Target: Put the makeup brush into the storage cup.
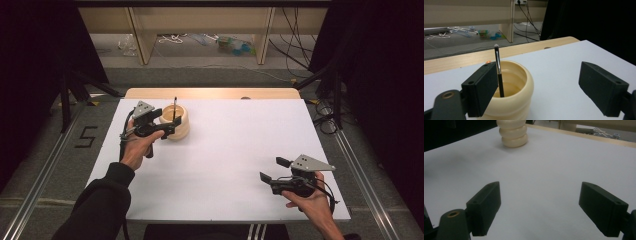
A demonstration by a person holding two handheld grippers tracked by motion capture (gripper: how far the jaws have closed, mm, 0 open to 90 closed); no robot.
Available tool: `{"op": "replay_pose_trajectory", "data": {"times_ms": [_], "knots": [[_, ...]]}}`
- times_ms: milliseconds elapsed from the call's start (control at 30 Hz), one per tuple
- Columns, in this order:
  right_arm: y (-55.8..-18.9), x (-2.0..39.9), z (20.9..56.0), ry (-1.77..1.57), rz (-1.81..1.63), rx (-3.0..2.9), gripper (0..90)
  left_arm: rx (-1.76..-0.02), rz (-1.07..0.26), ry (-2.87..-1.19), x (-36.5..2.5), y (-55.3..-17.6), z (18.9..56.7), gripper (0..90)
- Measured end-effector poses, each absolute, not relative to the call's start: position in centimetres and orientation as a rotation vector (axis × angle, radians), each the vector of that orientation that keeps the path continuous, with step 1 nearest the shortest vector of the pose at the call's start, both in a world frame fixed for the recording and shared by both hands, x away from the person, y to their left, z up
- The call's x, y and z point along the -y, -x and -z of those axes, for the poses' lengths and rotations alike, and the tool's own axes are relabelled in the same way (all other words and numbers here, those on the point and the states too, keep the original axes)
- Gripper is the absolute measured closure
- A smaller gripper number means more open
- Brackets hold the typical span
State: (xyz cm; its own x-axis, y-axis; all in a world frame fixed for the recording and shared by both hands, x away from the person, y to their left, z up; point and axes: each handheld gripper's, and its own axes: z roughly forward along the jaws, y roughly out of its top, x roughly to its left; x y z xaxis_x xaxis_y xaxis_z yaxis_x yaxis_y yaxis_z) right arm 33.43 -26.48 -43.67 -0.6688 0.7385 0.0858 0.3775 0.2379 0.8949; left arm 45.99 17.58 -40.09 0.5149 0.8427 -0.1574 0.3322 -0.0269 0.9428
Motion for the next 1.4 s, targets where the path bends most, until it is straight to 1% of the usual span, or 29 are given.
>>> {"op": "replay_pose_trajectory", "data": {"times_ms": [67, 267, 467, 533, 800, 900, 1133, 1400], "knots": [[-33.4, 26.5, 43.7, -1.029, -1.413, -2.156, 18.5, -1.01, -0.57, -1.613, -17.8, -45.2, 40.4, 15.9], [-33.4, 26.5, 43.7, -1.021, -1.409, -2.16, 18.5, -1.013, -0.545, -1.602, -18.3, -43.6, 41.6, 16.0], [-33.4, 26.4, 43.6, -1.02, -1.409, -2.164, 18.5, -0.988, -0.546, -1.62, -18.5, -42.5, 41.8, 16.0], [-33.4, 26.4, 43.6, -1.017, -1.408, -2.165, 18.5, -0.972, -0.556, -1.637, -18.6, -42.2, 42.0, 16.0], [-33.2, 26.4, 43.5, -1.015, -1.396, -2.178, 18.4, -0.957, -0.526, -1.668, -19.2, -40.1, 43.1, 16.0], [-33.3, 26.4, 43.5, -1.012, -1.404, -2.168, 18.4, -0.942, -0.545, -1.692, -19.4, -39.5, 43.5, 16.0], [-33.2, 26.4, 43.4, -1.012, -1.398, -2.176, 18.1, -0.922, -0.534, -1.693, -19.6, -38.5, 44.0, 15.9], [-33.4, 26.3, 43.6, -0.985, -1.44, -2.136, 17.6, -0.91, -0.538, -1.703, -20.3, -38.3, 44.2, 15.9]]}}
